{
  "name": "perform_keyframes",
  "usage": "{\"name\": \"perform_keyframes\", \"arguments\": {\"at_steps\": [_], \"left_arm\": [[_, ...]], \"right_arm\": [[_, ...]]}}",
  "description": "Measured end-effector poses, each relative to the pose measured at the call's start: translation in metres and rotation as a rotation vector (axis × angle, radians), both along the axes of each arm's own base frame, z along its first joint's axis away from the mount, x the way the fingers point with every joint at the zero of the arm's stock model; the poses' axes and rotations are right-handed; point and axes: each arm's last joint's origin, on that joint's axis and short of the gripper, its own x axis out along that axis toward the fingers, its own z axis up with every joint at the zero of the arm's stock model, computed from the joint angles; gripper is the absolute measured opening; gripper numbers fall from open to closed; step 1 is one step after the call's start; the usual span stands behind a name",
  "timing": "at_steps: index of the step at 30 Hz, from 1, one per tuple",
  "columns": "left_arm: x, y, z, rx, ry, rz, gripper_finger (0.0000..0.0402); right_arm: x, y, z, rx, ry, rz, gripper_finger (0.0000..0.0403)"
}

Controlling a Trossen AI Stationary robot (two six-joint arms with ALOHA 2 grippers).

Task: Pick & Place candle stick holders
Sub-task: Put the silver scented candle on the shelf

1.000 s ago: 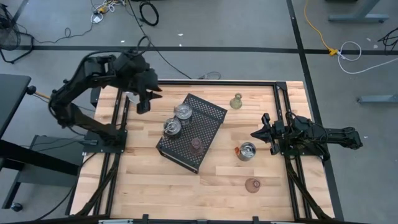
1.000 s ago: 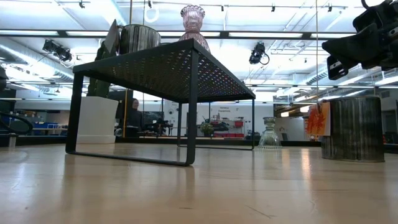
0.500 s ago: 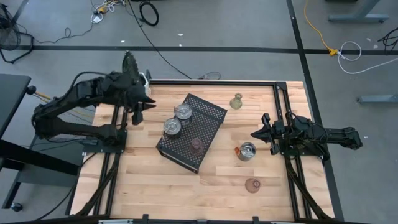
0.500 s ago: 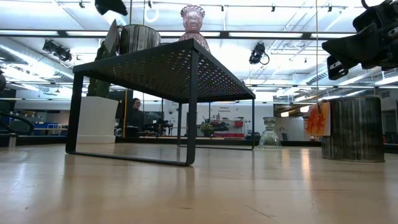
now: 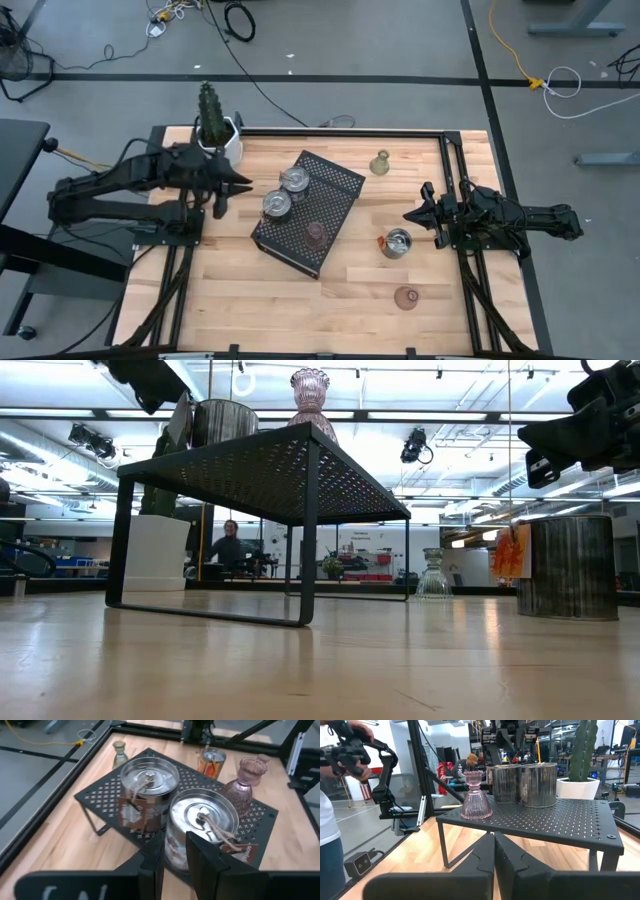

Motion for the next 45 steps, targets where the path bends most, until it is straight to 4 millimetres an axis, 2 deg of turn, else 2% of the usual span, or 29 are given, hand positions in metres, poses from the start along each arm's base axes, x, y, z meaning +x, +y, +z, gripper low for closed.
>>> {"name": "perform_keyframes", "arguments": {"at_steps": [8, 21, 33, 41, 45], "left_arm": [[0.014, -0.006, -0.027, -0.032, -0.068, -0.082, 0.0080], [-0.006, -0.018, -0.066, -0.097, -0.189, -0.098, 0.0080], [-0.026, -0.021, -0.102, -0.019, -0.251, -0.086, 0.0080], [-0.030, -0.021, -0.117, -0.017, -0.375, -0.086, 0.0078], [-0.027, -0.021, -0.124, -0.030, -0.434, -0.082, 0.0059]], "right_arm": [[0.000, 0.000, 0.000, 0.000, 0.000, 0.000, 0.0012], [0.000, 0.000, 0.000, 0.000, 0.000, 0.000, 0.0012], [0.000, 0.000, 0.000, 0.000, 0.000, 0.000, 0.0012], [0.000, 0.000, 0.000, 0.000, 0.000, 0.000, 0.0012], [0.000, 0.000, 0.000, 0.000, 0.000, 0.000, 0.0012]]}}
